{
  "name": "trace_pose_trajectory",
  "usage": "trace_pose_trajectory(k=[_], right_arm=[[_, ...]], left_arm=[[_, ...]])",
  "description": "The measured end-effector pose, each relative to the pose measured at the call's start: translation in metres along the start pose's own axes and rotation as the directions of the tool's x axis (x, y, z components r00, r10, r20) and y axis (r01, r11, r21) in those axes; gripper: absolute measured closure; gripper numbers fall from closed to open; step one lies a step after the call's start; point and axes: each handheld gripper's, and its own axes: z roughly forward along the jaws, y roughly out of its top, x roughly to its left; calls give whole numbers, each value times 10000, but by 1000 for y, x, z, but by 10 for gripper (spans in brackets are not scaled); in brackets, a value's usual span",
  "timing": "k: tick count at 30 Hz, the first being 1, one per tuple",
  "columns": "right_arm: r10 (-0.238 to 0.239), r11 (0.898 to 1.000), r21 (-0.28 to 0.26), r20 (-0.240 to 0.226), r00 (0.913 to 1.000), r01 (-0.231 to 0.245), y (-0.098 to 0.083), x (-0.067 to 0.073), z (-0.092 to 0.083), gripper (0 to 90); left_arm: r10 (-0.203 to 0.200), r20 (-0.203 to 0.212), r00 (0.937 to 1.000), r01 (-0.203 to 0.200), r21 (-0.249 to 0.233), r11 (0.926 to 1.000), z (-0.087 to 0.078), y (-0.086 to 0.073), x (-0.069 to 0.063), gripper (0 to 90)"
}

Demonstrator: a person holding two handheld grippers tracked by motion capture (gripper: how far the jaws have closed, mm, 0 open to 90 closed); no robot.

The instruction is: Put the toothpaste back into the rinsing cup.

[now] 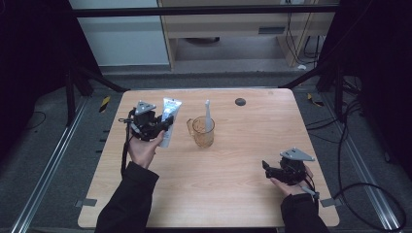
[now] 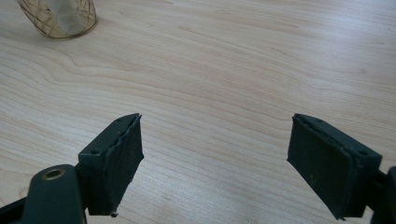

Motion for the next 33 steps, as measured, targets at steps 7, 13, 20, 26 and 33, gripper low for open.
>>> trace_pose_trajectory(k=[7, 13, 20, 26, 33], right_arm=[[7, 10000, -2, 56, 10000, -7, -1, -1, 0, 177], [-40, 10000, 0, 74, 10000, 40, -1, 0, 2, 173], [-76, 10000, -31, 114, 9999, 76, -2, -1, 3, 168], [-102, 9999, -79, 107, 9999, 103, -1, -1, 2, 167], [-151, 9999, -78, 98, 9998, 151, -2, 1, 3, 165]], left_arm=[[-146, -165, 9998, 137, -575, 9982, 12, 15, -4, 687], [-181, -281, 9994, 149, -1113, 9937, 20, 26, -8, 687], [-389, -250, 9989, 349, -1460, 9887, 35, 33, -11, 687], [-365, -206, 9991, 327, -1623, 9862, 50, 34, -17, 687], [-305, -210, 9993, 259, -1887, 9817, 67, 33, -25, 687]])
